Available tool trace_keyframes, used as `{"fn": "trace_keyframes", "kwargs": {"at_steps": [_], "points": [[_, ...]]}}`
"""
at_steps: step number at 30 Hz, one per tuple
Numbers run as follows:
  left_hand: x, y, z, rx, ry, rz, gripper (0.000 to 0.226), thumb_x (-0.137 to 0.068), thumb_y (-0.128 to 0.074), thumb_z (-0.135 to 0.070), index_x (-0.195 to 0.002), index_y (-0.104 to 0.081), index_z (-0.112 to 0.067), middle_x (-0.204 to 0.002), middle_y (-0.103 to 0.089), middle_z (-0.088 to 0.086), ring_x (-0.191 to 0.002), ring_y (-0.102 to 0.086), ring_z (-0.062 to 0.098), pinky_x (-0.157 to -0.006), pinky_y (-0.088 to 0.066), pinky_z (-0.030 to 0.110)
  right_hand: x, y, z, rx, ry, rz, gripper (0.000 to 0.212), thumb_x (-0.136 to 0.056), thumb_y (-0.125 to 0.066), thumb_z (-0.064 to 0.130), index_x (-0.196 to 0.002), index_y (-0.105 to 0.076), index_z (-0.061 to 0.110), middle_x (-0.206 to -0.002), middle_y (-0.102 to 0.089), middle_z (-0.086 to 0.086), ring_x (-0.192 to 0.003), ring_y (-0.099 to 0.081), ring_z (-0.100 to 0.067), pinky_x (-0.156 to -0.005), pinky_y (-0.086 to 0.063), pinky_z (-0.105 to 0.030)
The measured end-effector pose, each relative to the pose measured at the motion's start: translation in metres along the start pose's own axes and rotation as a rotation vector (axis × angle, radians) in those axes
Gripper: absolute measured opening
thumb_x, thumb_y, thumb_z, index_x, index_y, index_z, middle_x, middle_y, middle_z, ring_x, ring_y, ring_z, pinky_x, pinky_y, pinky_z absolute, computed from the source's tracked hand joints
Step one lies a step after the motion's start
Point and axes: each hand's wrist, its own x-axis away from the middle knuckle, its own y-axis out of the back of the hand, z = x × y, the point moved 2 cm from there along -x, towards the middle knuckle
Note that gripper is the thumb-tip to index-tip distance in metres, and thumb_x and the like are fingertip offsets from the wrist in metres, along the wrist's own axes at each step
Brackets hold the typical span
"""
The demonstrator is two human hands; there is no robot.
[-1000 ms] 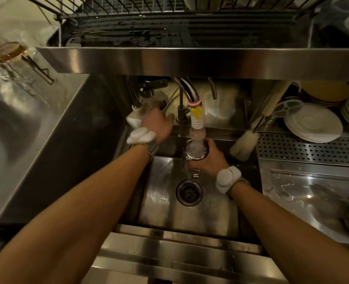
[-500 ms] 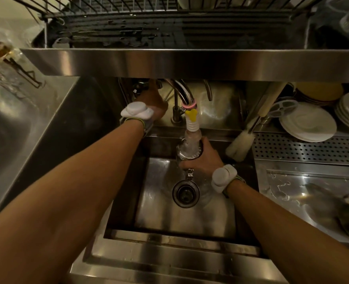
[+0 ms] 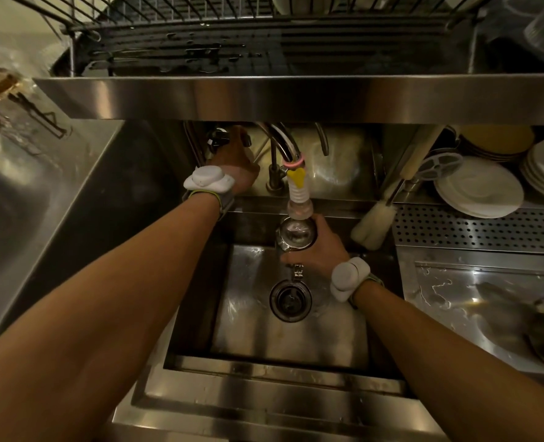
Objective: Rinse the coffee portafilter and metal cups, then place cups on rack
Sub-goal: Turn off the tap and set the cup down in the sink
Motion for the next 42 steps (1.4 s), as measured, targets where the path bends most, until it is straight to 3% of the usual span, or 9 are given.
{"fn": "trace_keyframes", "kwargs": {"at_steps": [8, 12, 15, 21, 26, 32, 35, 38, 42], "points": [[0.004, 0.000, 0.000, -0.028, -0.017, -0.013, 0.054, -0.075, -0.062, -0.018, -0.123, -0.038, -0.018, -0.101, -0.062, 0.008, -0.089, -0.060, 0.030, -0.065, -0.036, 0.032, 0.004, 0.002, -0.003, 0.012, 0.002, -0.006, 0.097, -0.049, -0.089, 0.034, -0.130, -0.036, 0.030, -0.112, -0.059, 0.012, -0.106, -0.059, -0.014, -0.090, -0.046, -0.026], [0.019, 0.007, -0.002, 0.038, -0.014, -0.021, 0.065, -0.079, -0.061, -0.017, -0.137, -0.031, -0.016, -0.118, -0.062, 0.012, -0.103, -0.061, 0.033, -0.078, -0.045, 0.034, 0.007, 0.003, -0.004, 0.010, 0.008, -0.001, 0.094, -0.050, -0.090, 0.032, -0.129, -0.038, 0.028, -0.116, -0.060, 0.007, -0.107, -0.059, -0.016, -0.094, -0.047, -0.031], [0.060, -0.004, 0.001, 0.108, 0.037, -0.096, 0.048, -0.086, -0.058, -0.020, -0.129, -0.042, -0.006, -0.109, -0.064, 0.019, -0.096, -0.063, 0.035, -0.079, -0.048, 0.036, 0.013, 0.000, -0.008, 0.002, -0.019, 0.001, 0.093, -0.052, -0.089, 0.032, -0.129, -0.037, 0.026, -0.117, -0.060, 0.005, -0.106, -0.059, -0.017, -0.094, -0.048, -0.033], [0.168, -0.091, -0.002, 0.653, 0.519, 0.503, 0.044, -0.095, -0.038, -0.051, -0.127, -0.052, -0.025, -0.128, -0.060, 0.011, -0.118, -0.056, 0.033, -0.101, -0.045, 0.051, 0.024, -0.016, -0.028, -0.070, -0.105, -0.008, 0.095, -0.059, -0.087, 0.023, -0.135, -0.031, 0.017, -0.109, -0.055, 0.004, -0.099, -0.056, -0.016, -0.077, -0.044, -0.022], [0.176, -0.096, -0.010, 0.788, 0.576, 0.458, 0.049, -0.097, -0.032, -0.050, -0.130, -0.050, -0.019, -0.132, -0.057, 0.011, -0.120, -0.055, 0.029, -0.104, -0.042, 0.049, 0.028, -0.029, -0.028, -0.371, -0.348, 0.086, 0.071, -0.082, -0.066, 0.021, -0.142, -0.029, 0.028, -0.131, -0.048, -0.006, -0.104, -0.056, -0.026, -0.062, -0.054, -0.033], [0.151, -0.088, -0.016, 0.906, 0.390, 0.288, 0.044, -0.097, -0.027, -0.052, -0.130, -0.048, -0.031, -0.131, -0.058, 0.007, -0.119, -0.056, 0.026, -0.102, -0.042, 0.051, 0.004, -0.016, -0.005, -0.570, -0.154, -0.061, 0.048, -0.084, -0.050, 0.031, -0.130, -0.045, 0.040, -0.121, -0.058, -0.003, -0.100, -0.061, -0.019, -0.073, -0.055, -0.036], [0.186, -0.118, 0.001, 0.909, 0.651, 0.446, 0.054, -0.098, -0.027, -0.052, -0.126, -0.054, -0.016, -0.129, -0.060, 0.012, -0.116, -0.058, 0.028, -0.100, -0.046, 0.043, 0.024, -0.047, -0.040, -0.598, -0.419, -0.001, 0.027, -0.094, -0.044, 0.027, -0.118, -0.054, 0.022, -0.123, -0.057, -0.018, -0.095, -0.058, -0.023, -0.078, -0.050, -0.036], [0.202, -0.112, -0.007, 0.921, 0.809, 0.656, 0.064, -0.097, -0.025, -0.055, -0.117, -0.062, -0.006, -0.120, -0.064, 0.018, -0.111, -0.062, 0.030, -0.096, -0.049, 0.040, 0.043, -0.056, -0.043, -0.607, -0.629, 0.061, 0.029, -0.095, -0.039, 0.031, -0.096, -0.060, 0.011, -0.098, -0.065, -0.017, -0.079, -0.061, -0.024, -0.072, -0.050, -0.037], [0.134, -0.071, -0.035, 0.949, 0.491, 0.344, 0.040, -0.098, -0.037, -0.042, -0.122, -0.055, -0.015, -0.128, -0.059, 0.016, -0.114, -0.059, 0.029, -0.101, -0.046, 0.047, -0.007, -0.019, 0.011, -0.635, -0.241, -0.112, 0.033, -0.091, -0.046, 0.035, -0.120, -0.055, 0.023, -0.115, -0.062, -0.008, -0.104, -0.060, -0.023, -0.093, -0.050, -0.040]]}}
